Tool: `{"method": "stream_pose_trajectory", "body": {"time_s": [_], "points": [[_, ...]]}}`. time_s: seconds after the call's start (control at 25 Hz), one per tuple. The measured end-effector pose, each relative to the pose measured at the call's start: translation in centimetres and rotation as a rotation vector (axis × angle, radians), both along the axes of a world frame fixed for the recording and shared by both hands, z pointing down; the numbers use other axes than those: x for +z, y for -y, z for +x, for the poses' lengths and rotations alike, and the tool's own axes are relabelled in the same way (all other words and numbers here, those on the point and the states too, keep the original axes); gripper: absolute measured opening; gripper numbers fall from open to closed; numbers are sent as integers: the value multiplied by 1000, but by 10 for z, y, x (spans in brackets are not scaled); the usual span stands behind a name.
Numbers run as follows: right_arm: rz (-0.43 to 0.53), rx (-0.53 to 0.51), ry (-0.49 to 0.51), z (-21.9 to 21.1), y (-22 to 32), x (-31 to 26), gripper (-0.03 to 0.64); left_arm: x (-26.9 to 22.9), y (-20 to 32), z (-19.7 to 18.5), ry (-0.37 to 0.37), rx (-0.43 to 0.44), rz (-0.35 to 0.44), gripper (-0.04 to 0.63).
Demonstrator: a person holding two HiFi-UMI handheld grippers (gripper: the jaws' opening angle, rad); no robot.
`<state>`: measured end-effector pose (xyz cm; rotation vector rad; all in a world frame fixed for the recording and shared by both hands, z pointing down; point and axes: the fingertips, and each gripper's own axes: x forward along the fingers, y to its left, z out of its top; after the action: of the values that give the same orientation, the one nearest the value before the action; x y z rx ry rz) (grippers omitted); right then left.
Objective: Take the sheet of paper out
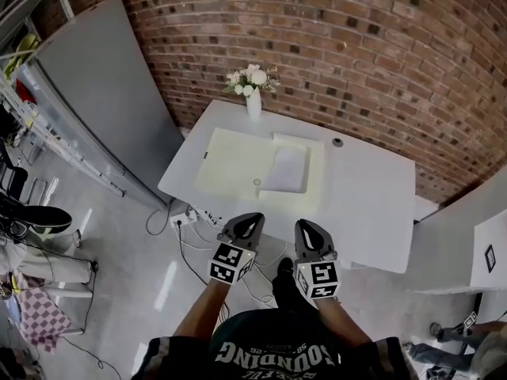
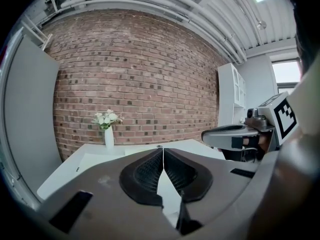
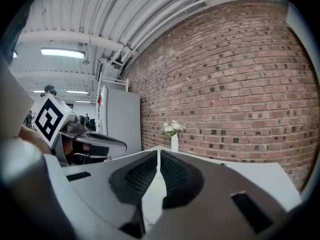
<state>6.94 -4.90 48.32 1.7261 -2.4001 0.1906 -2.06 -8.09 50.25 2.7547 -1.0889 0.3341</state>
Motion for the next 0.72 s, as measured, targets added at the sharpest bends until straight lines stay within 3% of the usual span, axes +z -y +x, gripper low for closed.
{"method": "stream_pose_trajectory", "body": {"time_s": [0.72], "points": [[-31,-67,38,37,124,-4,72,-7,110,30,37,-87,-39,15]]}}
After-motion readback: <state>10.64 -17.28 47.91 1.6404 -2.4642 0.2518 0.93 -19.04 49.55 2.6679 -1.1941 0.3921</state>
